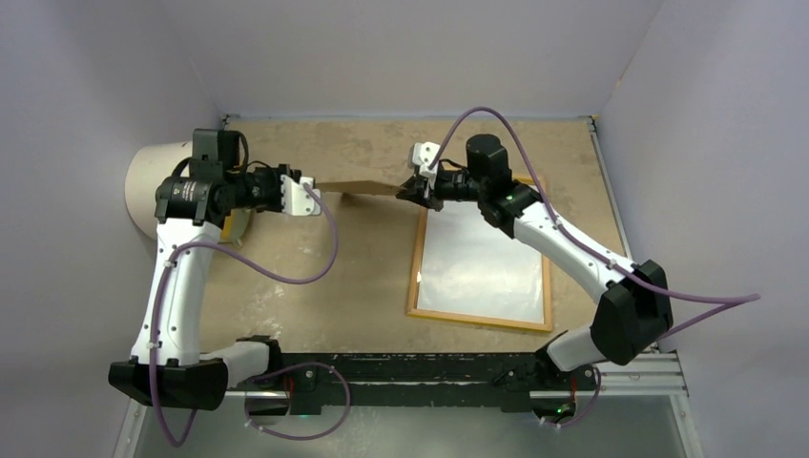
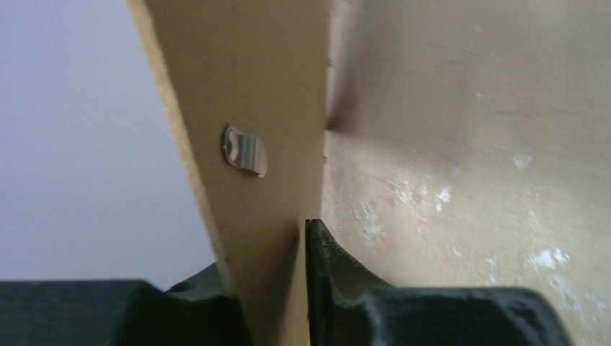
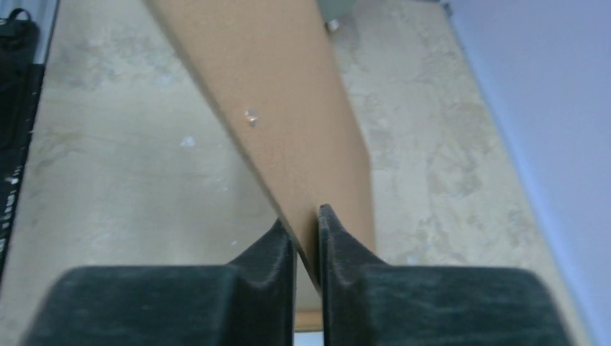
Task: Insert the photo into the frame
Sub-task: Turn over the photo frame item at the center of the board.
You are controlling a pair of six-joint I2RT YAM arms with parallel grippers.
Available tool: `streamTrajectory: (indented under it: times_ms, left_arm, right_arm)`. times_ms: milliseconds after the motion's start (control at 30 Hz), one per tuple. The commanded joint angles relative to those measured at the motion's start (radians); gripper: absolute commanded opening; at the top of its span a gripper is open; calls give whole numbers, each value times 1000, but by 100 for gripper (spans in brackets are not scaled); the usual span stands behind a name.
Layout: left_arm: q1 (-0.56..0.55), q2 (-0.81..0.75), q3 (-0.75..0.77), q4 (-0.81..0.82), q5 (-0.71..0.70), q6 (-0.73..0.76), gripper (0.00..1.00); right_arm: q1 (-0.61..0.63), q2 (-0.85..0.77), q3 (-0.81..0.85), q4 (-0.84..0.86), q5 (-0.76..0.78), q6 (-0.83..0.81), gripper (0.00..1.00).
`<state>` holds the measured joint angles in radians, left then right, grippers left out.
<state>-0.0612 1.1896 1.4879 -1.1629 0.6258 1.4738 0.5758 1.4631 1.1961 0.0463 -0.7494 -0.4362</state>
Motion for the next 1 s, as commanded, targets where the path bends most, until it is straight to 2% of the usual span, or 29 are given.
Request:
streamTrajectory:
  times_ms: [0, 33, 67, 133, 233, 300, 367, 500, 600, 667, 833, 967]
  left_arm:
    - [-6, -11, 32, 196, 82, -94, 49]
    - [-6, -20, 5, 308, 47, -184, 71]
    - [-6, -30, -25, 445, -9, -350, 80]
    - [-6, -22, -45, 649, -144, -537, 86]
    - [-5, 43, 44, 751, -307, -728, 89]
    - [-5, 70, 106, 750, -348, -802, 90]
    - [-5, 71, 125, 716, -304, -837, 91]
    - [-20, 47, 81, 610, -110, -897, 93]
    - [-53, 48, -5, 542, -83, -914, 94]
    - [-71, 54, -57, 523, -81, -927, 95]
    - [-105, 84, -164, 569, -59, -999, 95]
    - [-149, 125, -233, 635, -39, -1005, 96]
  right_arm:
    - [5, -32, 0, 134, 72, 125, 3]
    - [6, -44, -3, 164, 96, 155, 0]
    - [6, -52, -3, 200, 147, 234, 0]
    - [6, -58, 23, 223, 247, 342, 0]
    - [5, -42, 85, 203, 350, 473, 0]
    - [6, -22, 123, 156, 362, 531, 0]
    - [2, -16, 138, 134, 416, 623, 0]
    - [-13, -53, 91, 200, 506, 748, 0]
    - [-30, -100, 56, 256, 534, 811, 0]
    - [-41, -121, 58, 237, 566, 847, 0]
    - [-198, -171, 87, 103, 574, 1095, 0]
    - [-391, -251, -17, 181, 446, 1293, 0]
